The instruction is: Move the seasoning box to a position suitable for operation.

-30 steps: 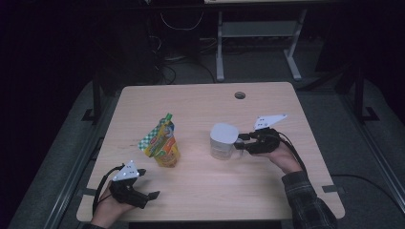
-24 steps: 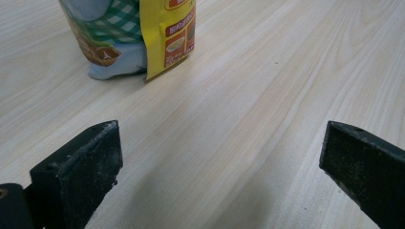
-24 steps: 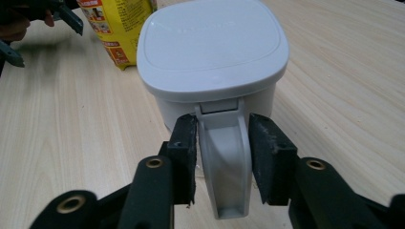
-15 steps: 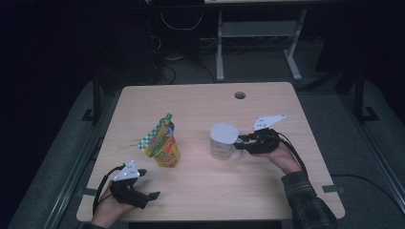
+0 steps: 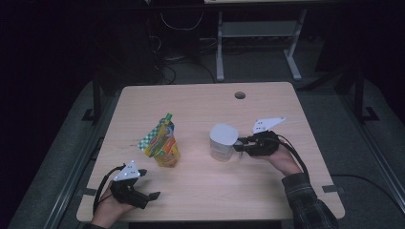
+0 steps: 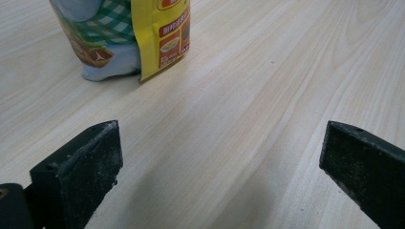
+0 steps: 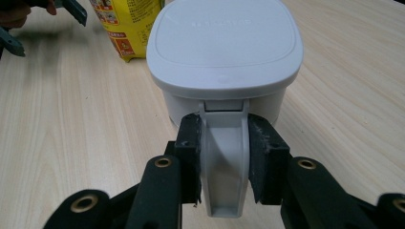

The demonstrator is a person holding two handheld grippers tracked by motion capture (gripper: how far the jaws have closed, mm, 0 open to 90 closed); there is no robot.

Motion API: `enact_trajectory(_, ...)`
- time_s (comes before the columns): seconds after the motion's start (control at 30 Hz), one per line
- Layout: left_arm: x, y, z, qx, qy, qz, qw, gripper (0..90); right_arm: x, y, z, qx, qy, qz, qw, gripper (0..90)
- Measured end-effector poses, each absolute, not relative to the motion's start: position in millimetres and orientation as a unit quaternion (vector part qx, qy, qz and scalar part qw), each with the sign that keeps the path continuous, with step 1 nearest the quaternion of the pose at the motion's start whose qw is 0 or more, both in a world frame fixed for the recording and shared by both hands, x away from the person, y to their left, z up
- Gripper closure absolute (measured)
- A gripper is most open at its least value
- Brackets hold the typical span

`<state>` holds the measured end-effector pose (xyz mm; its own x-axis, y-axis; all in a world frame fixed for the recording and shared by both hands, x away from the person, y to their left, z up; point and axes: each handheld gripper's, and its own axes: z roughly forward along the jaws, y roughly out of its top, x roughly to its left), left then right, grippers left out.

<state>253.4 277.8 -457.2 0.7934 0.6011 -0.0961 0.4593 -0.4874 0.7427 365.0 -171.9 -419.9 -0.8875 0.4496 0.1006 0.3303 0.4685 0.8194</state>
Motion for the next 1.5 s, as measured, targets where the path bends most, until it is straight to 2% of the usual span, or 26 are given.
enact_trajectory(0.7,253,277,-457,0.859,0.303,0.09,0.402,0.2,333,-169,-414,0.208,0.857,0.466,0.069,68.4)
enact_trajectory(1.5,251,274,-458,0.861,0.298,0.083,0.403,0.2,288,-161,-417,0.161,0.863,0.479,0.031,68.3)
